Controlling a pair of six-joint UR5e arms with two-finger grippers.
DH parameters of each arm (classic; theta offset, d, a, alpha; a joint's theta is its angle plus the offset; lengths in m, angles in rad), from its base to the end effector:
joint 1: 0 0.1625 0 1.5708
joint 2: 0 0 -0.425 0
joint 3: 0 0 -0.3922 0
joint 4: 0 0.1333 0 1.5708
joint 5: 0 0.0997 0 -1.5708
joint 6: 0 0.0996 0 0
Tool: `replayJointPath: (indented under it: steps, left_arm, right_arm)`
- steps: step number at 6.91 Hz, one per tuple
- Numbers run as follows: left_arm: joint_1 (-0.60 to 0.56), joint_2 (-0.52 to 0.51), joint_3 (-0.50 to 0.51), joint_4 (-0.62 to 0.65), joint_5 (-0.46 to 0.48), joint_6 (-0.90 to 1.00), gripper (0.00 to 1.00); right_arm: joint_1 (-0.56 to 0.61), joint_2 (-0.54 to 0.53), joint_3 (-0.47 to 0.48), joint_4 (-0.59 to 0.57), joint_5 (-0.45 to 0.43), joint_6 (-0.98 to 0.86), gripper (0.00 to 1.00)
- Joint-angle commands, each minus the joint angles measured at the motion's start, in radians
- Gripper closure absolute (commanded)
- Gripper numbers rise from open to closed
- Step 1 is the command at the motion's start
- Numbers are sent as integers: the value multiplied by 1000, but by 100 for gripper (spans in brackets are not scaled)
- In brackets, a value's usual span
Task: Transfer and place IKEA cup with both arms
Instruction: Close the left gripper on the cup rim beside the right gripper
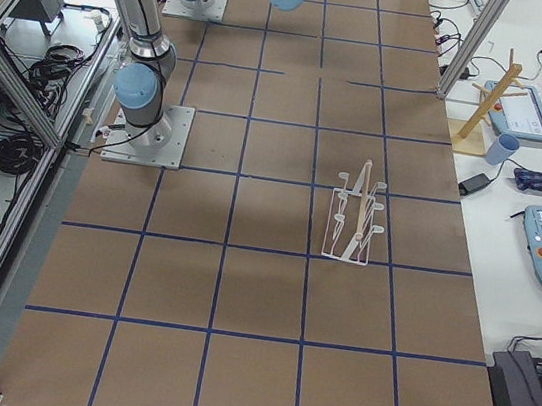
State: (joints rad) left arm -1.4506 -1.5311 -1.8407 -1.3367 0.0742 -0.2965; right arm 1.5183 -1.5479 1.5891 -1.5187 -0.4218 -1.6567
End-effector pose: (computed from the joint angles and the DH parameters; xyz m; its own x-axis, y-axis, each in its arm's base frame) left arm -0.1752 -0.4893 0.4907 -0.0358 -0.2949 0.9549 -0.1363 0.9480 0.2876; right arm 0.1978 -0.5081 0.5213 -0.0174 -0.9997 -0.0149 -0.4074 0.0207 -0.9130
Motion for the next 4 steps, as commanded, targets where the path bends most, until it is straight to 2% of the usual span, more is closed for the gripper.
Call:
replayJointPath:
  steps: [1, 4]
  left_arm:
    - [-10, -4, -5, 123, 4, -124, 1]
    - [-26, -24, 6, 143, 45, -127, 1]
  right_arm:
    - [0, -1, 2, 0, 1, 0, 79]
    - [0, -1, 2, 0, 1, 0, 79]
